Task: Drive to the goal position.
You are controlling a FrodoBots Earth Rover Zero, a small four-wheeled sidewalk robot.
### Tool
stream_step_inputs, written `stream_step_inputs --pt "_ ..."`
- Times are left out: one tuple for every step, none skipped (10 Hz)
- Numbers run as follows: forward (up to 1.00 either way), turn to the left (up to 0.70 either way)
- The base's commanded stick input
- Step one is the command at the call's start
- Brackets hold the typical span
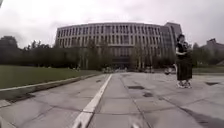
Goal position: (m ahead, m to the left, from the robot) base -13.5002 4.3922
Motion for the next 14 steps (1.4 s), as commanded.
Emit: stream_step_inputs --pt "0.7 0.0" --pt "0.7 0.0" --pt "0.7 0.0" --pt "0.7 0.0" --pt "0.7 0.0" --pt "0.7 0.0" --pt "0.7 -0.13" --pt "0.7 -0.2" --pt "0.7 -0.2" --pt "0.7 -0.2" --pt "0.7 -0.05" --pt "0.7 0.0" --pt "0.7 0.0" --pt "0.7 0.0"
